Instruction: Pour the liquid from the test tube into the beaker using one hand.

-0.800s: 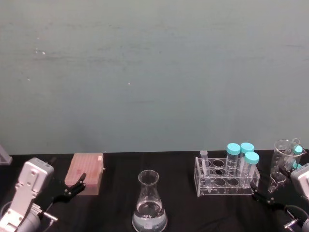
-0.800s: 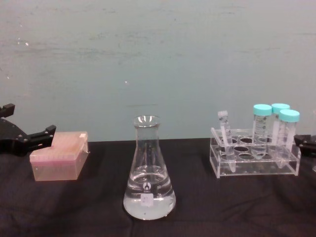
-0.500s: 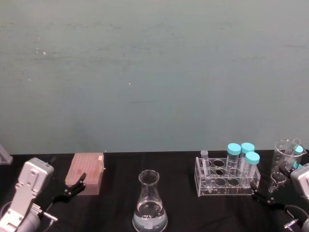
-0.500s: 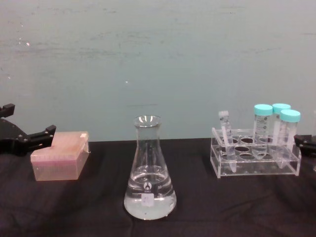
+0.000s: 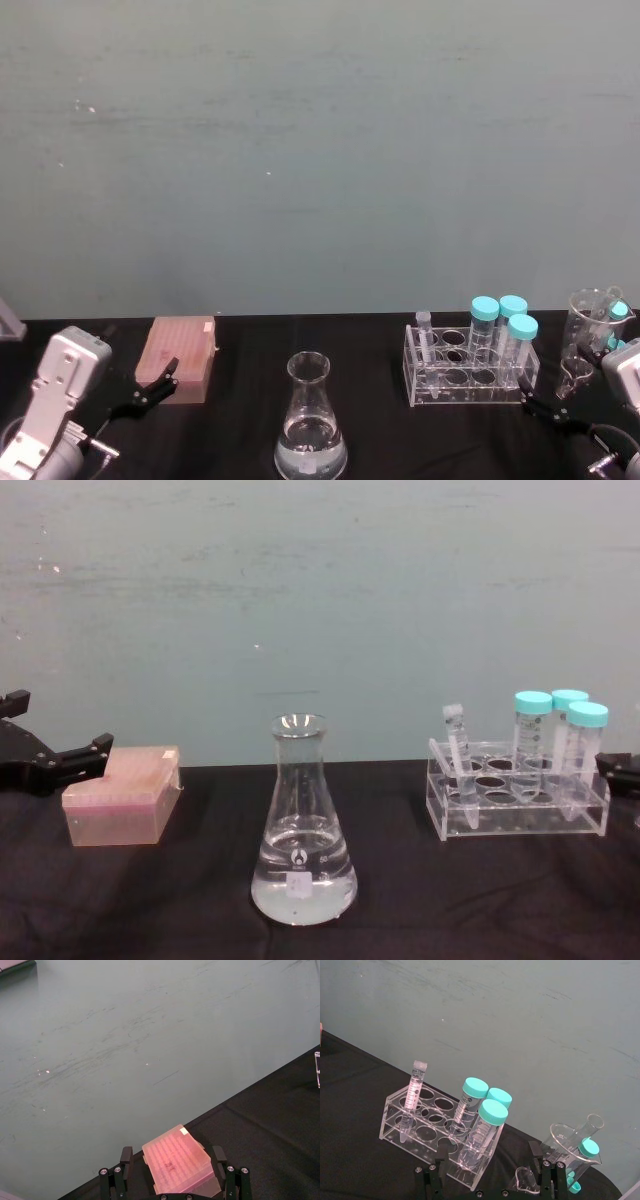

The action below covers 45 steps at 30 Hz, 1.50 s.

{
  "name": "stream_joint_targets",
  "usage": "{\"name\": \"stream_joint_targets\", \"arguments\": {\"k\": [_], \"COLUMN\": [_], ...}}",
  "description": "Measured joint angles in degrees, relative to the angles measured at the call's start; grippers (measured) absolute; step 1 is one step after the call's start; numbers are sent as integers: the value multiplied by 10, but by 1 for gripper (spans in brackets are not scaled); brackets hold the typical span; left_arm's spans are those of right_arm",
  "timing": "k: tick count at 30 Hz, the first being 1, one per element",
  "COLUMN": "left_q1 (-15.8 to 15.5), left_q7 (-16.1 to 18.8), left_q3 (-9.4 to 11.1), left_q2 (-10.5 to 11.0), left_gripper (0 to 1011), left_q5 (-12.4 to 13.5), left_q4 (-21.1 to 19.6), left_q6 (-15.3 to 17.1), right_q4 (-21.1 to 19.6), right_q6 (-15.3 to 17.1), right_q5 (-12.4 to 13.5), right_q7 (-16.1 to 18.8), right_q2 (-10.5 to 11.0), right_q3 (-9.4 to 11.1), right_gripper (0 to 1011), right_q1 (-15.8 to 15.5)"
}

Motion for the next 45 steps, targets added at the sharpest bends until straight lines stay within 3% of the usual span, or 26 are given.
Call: {"name": "stream_joint_targets", "arguments": {"k": [26,36,45], "left_q1": [0,0,0], "left_q7": [0,0,0], "left_q3": [0,0,0], "left_q2": [0,0,0], "left_gripper": [1000,1000,1000], "left_q5": [0,0,0], "left_q4": [0,0,0], "left_q6": [0,0,0], "right_q4": [0,8,30], "right_q6": [0,-4,-11], "right_q5": [0,10,12], "right_q7": [1,50,102], "right_q2": [0,-13,-35], "right_q3": [0,13,12], "right_gripper": [1004,1004,1004], "right_q1": [1,28,66]}}
